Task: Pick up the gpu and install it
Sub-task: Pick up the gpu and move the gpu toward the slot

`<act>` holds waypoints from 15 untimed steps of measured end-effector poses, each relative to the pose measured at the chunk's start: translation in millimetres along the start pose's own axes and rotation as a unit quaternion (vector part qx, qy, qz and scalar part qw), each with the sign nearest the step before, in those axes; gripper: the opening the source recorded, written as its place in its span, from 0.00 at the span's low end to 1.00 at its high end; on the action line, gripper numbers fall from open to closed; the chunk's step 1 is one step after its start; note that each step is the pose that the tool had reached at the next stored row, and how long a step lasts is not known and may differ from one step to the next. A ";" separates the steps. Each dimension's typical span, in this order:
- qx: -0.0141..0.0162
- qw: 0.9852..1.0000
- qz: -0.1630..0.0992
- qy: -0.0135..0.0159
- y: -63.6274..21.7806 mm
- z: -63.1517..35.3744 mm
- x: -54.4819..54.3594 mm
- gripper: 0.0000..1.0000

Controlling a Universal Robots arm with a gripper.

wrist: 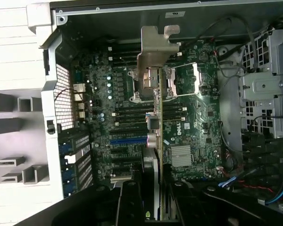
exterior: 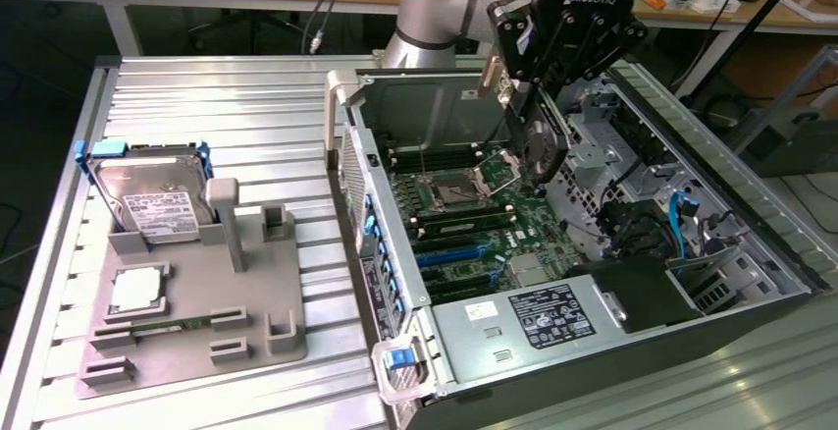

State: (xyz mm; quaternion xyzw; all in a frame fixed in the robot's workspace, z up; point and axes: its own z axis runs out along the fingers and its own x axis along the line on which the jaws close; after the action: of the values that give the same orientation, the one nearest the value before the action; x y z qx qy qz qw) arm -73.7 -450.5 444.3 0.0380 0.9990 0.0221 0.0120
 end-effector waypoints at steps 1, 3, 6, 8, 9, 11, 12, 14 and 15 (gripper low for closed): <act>0.000 1.000 0.000 0.000 0.1 0.0 -1.7 0.27; 0.000 1.000 0.000 0.000 0.3 0.2 -4.8 0.27; 0.000 1.000 0.000 0.000 0.7 0.3 -9.3 0.27; 0.000 1.000 0.000 0.000 1.0 0.4 -13.3 0.27; 0.000 1.000 0.000 0.000 1.1 0.4 -14.2 0.27; 0.000 1.000 0.000 0.000 1.2 0.4 -15.9 0.27; 0.000 1.000 0.000 0.000 1.2 0.4 -16.5 0.27; 0.000 1.000 0.000 0.000 1.3 0.5 -17.3 0.27; 0.000 1.000 0.000 0.000 1.3 0.5 -17.7 0.27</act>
State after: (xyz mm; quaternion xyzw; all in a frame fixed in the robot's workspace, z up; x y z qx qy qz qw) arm -56.0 -450.5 444.3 0.0380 0.9990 0.0222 0.0121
